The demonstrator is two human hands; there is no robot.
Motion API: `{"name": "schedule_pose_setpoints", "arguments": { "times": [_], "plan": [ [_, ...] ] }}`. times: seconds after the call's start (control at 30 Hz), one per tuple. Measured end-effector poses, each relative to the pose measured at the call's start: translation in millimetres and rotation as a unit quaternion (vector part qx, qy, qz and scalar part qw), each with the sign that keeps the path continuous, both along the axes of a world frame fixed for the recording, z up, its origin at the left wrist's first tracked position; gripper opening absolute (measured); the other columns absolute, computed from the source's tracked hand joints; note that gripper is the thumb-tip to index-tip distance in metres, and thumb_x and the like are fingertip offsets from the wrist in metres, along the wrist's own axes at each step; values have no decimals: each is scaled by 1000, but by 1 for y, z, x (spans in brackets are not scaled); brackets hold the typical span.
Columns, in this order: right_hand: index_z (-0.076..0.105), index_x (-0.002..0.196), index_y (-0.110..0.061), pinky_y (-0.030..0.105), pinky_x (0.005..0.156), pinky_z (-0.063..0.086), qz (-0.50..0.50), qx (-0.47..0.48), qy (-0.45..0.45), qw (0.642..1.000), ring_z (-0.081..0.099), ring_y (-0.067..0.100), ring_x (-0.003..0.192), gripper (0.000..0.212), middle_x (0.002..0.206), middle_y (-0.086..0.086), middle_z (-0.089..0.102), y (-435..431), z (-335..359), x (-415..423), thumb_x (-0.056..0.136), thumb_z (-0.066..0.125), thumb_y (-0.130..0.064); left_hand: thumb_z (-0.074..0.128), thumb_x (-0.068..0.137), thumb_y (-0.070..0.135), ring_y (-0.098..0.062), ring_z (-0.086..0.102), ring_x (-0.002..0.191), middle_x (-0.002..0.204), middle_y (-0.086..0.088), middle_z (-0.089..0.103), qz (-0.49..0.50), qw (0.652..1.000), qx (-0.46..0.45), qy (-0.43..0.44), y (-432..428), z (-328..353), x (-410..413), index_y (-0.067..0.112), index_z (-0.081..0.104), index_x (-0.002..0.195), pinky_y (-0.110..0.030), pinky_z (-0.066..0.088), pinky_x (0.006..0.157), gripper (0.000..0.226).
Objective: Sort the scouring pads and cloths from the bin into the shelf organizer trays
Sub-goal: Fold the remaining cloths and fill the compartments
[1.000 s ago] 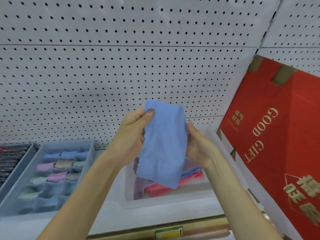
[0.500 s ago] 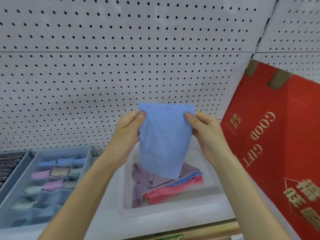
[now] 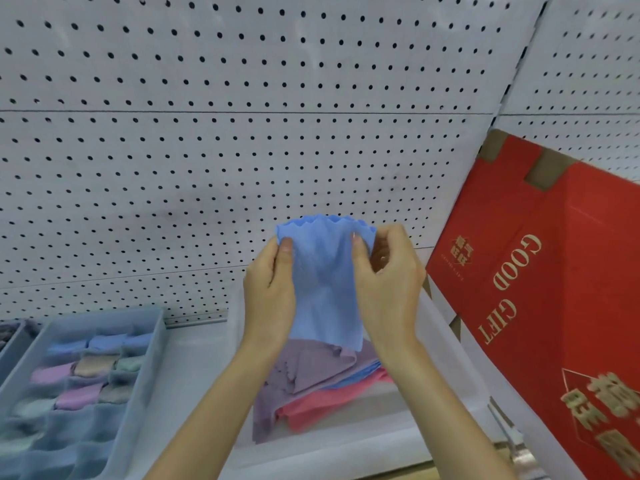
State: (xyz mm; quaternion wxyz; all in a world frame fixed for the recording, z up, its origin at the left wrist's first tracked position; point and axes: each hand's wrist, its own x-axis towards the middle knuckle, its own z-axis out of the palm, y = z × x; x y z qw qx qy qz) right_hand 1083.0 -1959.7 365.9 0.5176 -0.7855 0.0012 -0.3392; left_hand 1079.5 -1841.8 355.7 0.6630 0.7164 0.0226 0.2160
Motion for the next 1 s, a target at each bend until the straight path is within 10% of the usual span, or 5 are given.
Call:
{"name": "schedule_pose_setpoints", "arguments": {
  "times": [0.3,0.67,0.87,1.0],
  "plan": [
    [36,70,-14,17,51,32,66,69,90,991,31,5,52,33,54,-14,36,-6,-2,14,91,61,-18,41,104,22,-22,36,72,79,-6,45,-29,996,-70,39,6,-10,12,-7,47,84,-35,31,67,36],
    [39,82,-22,17,42,26,47,-1,10,999,33,9,43,21,52,-11,41,-8,-2,11,97,53,-23,54,92,52,-10,66,85,94,6,72,-98,982,-156,37,-14,-8,2,18,64,104,-24,52,74,38],
    [38,87,-22,23,45,31,15,-43,16,999,41,12,48,19,60,-4,49,-13,-7,12,98,51,-31,80,75,10,-15,52,59,61,3,59,-27,988,-118,95,-21,-10,3,9,61,72,-26,44,56,19],
    [40,80,-20,32,48,35,-78,-199,-41,976,45,20,48,25,57,0,49,-20,-12,17,96,50,-35,73,83,14,-17,25,56,52,4,27,8,993,-90,72,-15,-10,10,18,31,53,-28,23,54,52]
  ]
}}
